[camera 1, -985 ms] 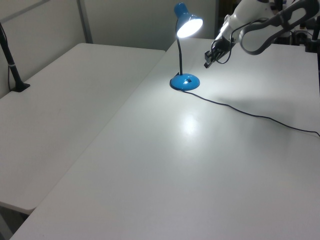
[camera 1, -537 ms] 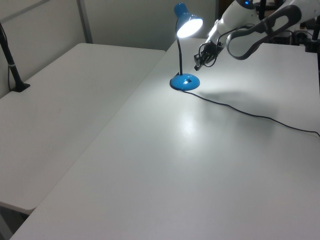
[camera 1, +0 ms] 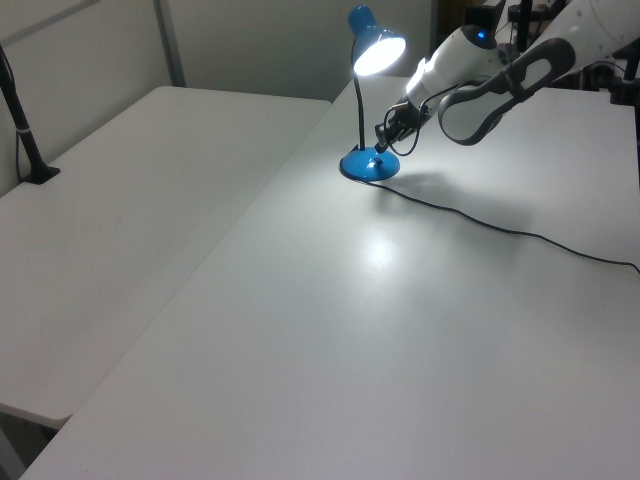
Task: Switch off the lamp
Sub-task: 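Lower the closed gripper onto the black switch on the lamp base, then press down on the black switch with the gripper fingertips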
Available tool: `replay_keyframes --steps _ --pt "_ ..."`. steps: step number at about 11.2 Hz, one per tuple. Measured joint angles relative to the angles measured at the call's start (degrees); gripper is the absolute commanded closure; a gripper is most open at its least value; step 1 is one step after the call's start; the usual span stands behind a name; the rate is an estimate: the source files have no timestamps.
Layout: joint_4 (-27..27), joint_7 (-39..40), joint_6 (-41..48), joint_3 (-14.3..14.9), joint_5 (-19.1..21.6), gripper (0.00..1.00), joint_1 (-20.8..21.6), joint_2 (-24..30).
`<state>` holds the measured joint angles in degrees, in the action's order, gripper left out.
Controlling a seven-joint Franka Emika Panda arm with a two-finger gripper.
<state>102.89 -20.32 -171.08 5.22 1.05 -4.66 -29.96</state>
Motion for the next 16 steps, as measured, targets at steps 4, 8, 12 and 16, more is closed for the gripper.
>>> replay_keyframes --steps 4,8,12,16 --pt "-1.54 -0.14 -0.01 0.31 -0.01 1.0 -0.03 -1.94" --pt "-1.6 -0.14 -0.04 0.42 -0.2 1.0 -0.03 -2.99" --pt "-1.83 -0.13 -0.04 0.46 -1.35 1.0 -0.03 -3.23" --pt "-1.94 -0.13 -0.08 0.58 -4.11 1.0 -0.03 -3.55"
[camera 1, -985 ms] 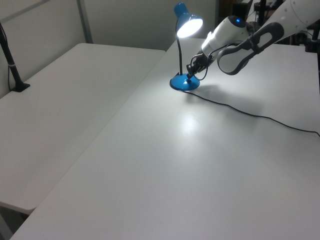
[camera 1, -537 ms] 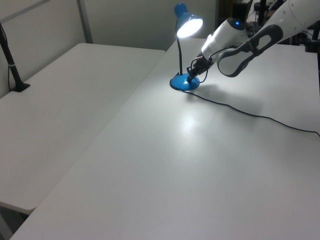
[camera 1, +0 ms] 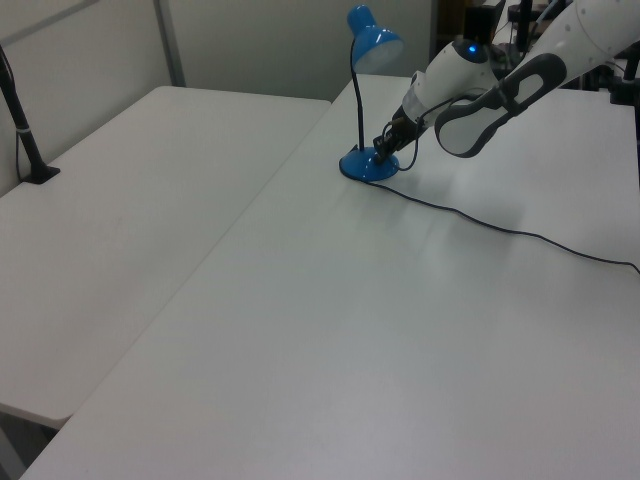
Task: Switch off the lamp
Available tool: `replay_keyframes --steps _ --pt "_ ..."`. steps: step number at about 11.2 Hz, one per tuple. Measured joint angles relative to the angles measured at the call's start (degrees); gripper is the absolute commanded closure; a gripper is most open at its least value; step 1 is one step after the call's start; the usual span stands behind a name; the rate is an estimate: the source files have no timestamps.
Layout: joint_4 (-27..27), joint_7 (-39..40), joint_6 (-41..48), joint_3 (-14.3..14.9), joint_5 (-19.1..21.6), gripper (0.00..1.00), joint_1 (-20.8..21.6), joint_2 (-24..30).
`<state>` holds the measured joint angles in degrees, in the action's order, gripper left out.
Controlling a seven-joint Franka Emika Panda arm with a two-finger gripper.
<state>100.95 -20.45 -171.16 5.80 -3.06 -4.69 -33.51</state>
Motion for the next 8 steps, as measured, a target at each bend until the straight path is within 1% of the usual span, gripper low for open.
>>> replay_keyframes --steps 3,5,6,7,8 --pt "0.19 0.0 0.01 0.01 -0.27 1.0 0.0 0.14" --pt "1.85 -0.35 0.78 0.01 -0.25 1.0 0.21 2.04" --pt "2.75 -1.08 5.25 0.0 -0.25 1.0 0.61 4.66" --pt "3.07 -1.38 13.21 -0.02 -0.24 0.97 1.05 8.42" --pt "3.17 -1.39 22.37 -0.28 -0.23 0.92 1.34 12.91"
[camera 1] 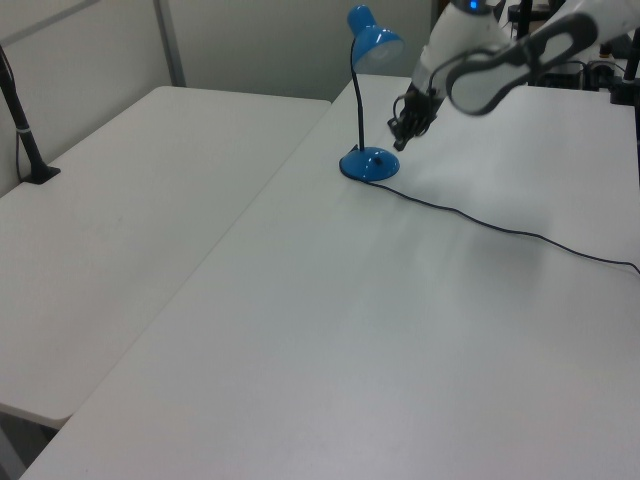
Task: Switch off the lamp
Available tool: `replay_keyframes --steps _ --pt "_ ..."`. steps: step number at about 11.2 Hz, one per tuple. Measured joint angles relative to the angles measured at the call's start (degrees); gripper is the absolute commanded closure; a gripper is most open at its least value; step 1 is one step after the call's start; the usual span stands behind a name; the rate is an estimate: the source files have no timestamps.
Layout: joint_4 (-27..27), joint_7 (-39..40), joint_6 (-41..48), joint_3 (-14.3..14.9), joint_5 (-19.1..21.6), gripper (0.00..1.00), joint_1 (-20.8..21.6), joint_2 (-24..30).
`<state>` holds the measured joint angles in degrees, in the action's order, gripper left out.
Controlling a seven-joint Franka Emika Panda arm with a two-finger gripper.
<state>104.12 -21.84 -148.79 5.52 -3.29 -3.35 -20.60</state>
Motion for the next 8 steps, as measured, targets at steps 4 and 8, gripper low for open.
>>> replay_keyframes --steps 4,8 --pt "1.04 3.5 31.67 -3.18 -0.01 0.0 0.55 14.99" --pt "0.87 14.4 43.73 -2.52 1.29 0.0 3.21 22.24"
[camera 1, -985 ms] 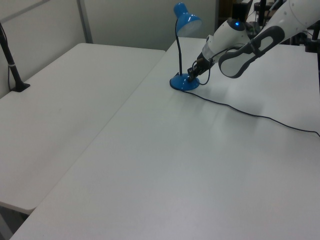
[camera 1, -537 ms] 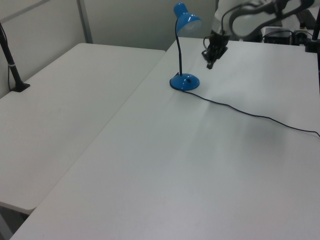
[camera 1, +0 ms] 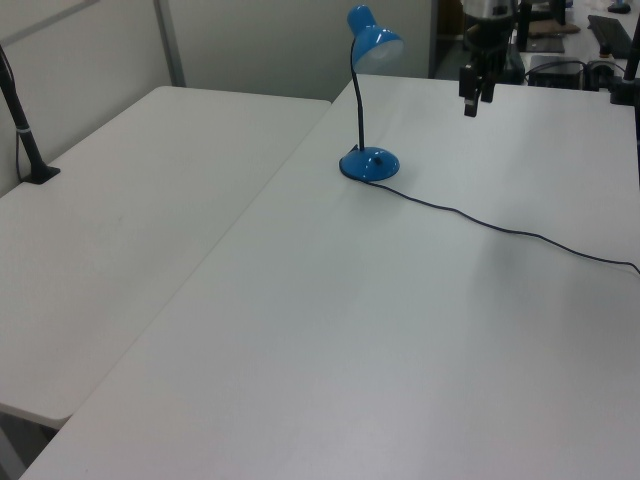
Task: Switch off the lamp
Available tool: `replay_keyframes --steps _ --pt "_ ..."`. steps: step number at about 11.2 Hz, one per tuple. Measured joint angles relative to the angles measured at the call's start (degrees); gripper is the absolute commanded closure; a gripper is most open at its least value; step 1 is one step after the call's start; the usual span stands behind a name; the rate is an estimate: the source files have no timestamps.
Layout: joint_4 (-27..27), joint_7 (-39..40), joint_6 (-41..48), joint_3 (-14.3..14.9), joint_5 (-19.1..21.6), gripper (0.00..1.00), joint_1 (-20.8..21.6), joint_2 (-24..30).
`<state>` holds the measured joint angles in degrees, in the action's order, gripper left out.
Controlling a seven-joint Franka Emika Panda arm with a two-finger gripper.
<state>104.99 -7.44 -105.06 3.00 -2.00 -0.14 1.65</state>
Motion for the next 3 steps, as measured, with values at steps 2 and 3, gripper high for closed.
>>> replay_keyframes --steps 2,3 --pt "-1.6 4.68 3.1 1.54 1.9 0.0 0.97 0.63" --pt "-2.5 5.89 4.89 1.86 2.2 0.0 0.97 0.62"
